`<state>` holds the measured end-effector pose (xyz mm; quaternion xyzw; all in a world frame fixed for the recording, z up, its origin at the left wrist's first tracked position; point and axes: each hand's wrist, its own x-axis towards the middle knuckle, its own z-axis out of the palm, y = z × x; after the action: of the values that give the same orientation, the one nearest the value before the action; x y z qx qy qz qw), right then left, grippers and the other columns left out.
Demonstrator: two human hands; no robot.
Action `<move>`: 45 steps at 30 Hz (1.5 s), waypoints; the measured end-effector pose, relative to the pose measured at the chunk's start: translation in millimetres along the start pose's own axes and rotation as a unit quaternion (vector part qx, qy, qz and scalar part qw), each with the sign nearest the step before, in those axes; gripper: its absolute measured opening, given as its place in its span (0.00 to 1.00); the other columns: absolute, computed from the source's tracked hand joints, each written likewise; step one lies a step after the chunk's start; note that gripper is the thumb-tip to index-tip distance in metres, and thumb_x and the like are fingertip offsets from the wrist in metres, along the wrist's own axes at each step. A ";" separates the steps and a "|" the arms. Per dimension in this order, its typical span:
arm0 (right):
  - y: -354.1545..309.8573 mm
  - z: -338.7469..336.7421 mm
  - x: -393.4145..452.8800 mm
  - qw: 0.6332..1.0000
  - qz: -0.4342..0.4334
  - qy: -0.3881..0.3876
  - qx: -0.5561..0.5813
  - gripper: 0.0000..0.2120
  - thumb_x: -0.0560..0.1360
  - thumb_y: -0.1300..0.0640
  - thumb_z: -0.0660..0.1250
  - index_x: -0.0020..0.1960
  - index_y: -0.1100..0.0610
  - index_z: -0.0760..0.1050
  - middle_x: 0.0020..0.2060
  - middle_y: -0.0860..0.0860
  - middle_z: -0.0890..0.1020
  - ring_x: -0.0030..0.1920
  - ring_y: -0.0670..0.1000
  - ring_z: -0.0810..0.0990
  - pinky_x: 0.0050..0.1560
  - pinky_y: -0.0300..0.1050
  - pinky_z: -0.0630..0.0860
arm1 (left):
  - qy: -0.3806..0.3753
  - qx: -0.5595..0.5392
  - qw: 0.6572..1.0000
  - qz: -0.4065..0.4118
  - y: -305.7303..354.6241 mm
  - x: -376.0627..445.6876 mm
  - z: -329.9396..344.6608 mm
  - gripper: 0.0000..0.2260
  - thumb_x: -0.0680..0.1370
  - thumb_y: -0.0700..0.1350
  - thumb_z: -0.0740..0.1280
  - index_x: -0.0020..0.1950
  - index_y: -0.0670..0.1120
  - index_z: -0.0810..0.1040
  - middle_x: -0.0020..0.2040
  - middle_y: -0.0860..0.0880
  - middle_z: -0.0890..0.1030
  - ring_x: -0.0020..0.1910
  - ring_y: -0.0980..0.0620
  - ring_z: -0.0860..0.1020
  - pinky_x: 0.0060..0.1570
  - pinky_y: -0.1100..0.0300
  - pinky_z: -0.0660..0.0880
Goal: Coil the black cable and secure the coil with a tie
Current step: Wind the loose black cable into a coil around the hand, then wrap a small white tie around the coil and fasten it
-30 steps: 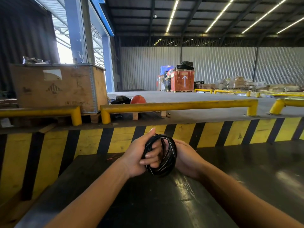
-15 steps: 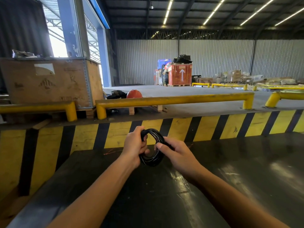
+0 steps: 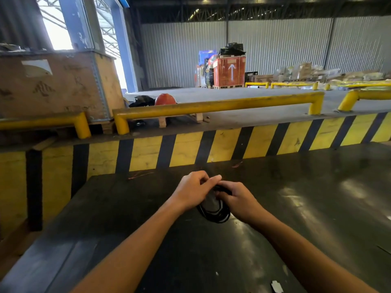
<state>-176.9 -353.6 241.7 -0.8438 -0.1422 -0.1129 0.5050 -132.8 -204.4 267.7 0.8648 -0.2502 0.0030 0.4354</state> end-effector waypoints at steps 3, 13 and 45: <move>31.7 9.4 -14.6 0.998 0.048 -0.012 0.026 0.12 0.76 0.65 0.62 0.57 0.58 0.79 0.41 0.42 0.81 0.40 0.34 0.79 0.43 0.29 0.73 | 0.000 -0.006 1.000 -0.016 -18.1 0.7 33.6 0.11 0.78 0.53 0.64 0.44 0.47 0.78 0.32 0.53 0.76 0.29 0.60 0.74 0.30 0.64 0.71; 177.8 44.6 -95.7 0.944 0.318 -0.073 0.058 0.21 0.72 0.52 0.70 0.61 0.61 0.74 0.49 0.55 0.81 0.43 0.48 0.80 0.46 0.42 0.77 | -0.009 -0.039 0.986 -0.164 -83.3 -35.8 100.8 0.09 0.75 0.37 0.66 0.50 0.49 0.80 0.21 0.56 0.67 0.19 0.58 0.64 0.20 0.64 0.63; 105.5 -10.7 -6.0 0.975 0.107 0.075 0.177 0.05 0.72 0.58 0.70 0.45 0.52 0.76 0.35 0.53 0.80 0.34 0.48 0.76 0.32 0.36 0.71 | -0.092 -0.062 0.990 -0.085 -28.1 -5.9 76.2 0.05 0.79 0.41 0.65 0.51 0.46 0.80 0.23 0.61 0.75 0.21 0.63 0.70 0.24 0.72 0.65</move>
<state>-145.7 -411.2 158.1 -0.7405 -0.0304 -0.0947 0.6647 -141.9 -245.4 198.0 0.8511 -0.2141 -0.1292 0.4616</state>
